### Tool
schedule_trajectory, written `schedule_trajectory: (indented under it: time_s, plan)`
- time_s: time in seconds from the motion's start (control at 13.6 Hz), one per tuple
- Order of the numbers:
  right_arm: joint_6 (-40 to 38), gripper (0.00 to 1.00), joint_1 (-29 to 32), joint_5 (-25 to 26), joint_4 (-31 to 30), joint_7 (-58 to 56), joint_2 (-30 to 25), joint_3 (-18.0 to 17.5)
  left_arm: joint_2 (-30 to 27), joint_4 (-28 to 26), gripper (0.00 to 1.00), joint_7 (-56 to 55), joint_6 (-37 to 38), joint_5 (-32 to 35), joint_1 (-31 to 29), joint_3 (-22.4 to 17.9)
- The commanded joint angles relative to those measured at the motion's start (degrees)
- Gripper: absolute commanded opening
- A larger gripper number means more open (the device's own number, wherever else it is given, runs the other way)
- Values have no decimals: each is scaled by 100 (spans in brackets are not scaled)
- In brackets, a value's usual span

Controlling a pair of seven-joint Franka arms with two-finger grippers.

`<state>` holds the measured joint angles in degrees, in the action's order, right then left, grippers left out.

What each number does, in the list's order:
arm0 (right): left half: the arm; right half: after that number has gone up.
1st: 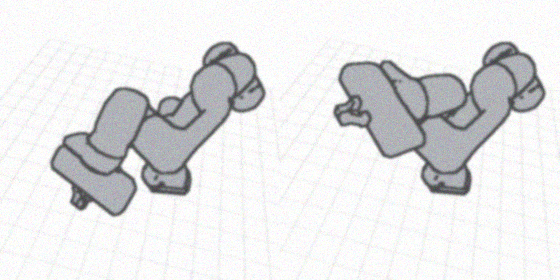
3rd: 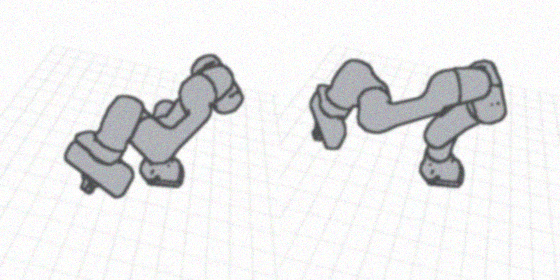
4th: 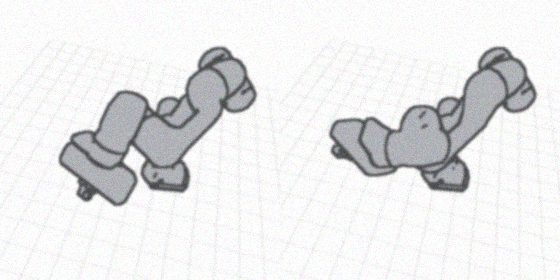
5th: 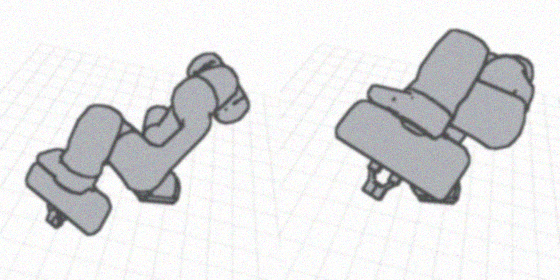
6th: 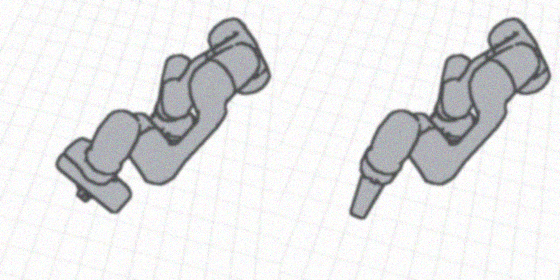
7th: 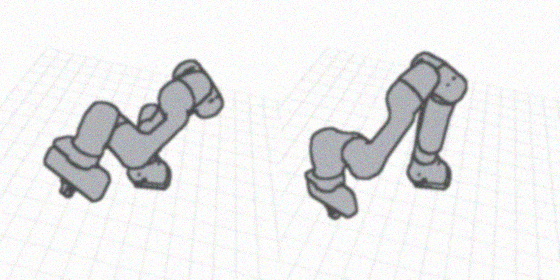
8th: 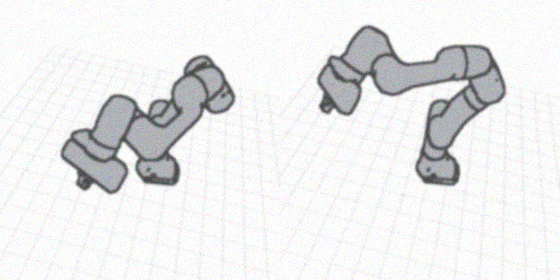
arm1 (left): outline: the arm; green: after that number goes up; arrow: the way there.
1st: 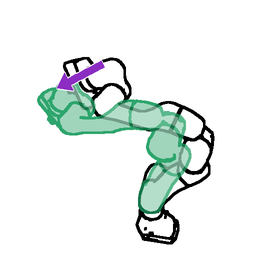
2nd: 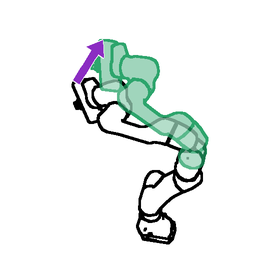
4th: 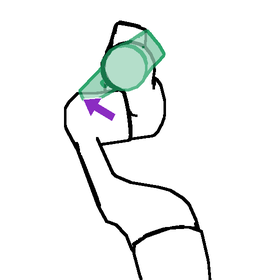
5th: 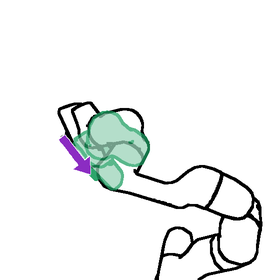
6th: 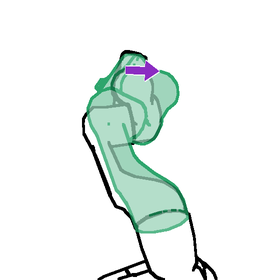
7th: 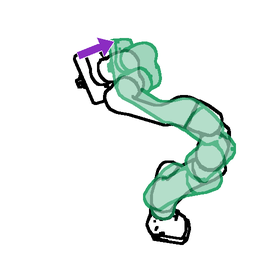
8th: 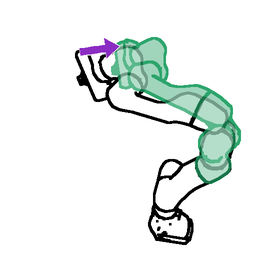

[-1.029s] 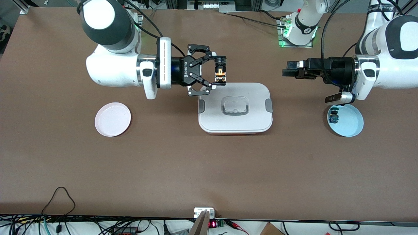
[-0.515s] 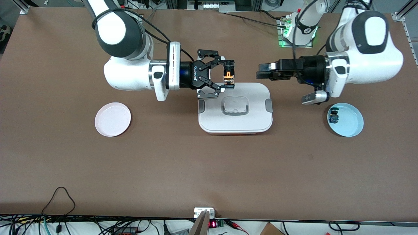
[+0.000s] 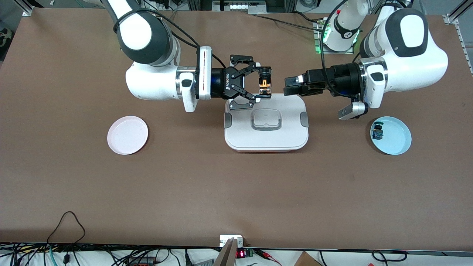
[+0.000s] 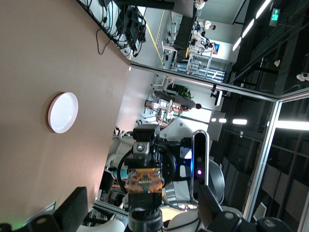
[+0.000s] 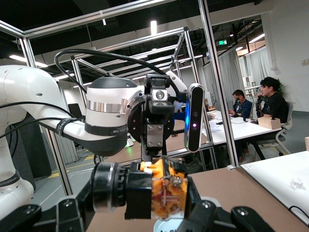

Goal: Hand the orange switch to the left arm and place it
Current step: 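Grasp the orange switch with the left gripper above the white box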

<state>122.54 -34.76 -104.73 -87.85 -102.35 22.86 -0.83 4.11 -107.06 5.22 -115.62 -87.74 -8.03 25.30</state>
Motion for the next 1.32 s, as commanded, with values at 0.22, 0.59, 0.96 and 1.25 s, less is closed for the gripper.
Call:
schedule_trajectory:
  time_s: [0.22, 0.59, 0.96, 1.25]
  plan:
    - [51, 0, -84, -179, -13, -109, -19, 57, -7, 27, 91, 119, -294, -33, 197, 168]
    - [60, 0, -84, -179, -13, -118, -19, 66, 2, 10, 61, 119, -294, -33, 197, 300]
    - [60, 0, -84, -179, -13, -118, -19, 75, -7, 18, 22, 120, -277, -33, 188, 300]
    - [51, 8, -84, -188, -13, -83, -27, 83, -16, 18, 20, 119, -259, -33, 170, 292]
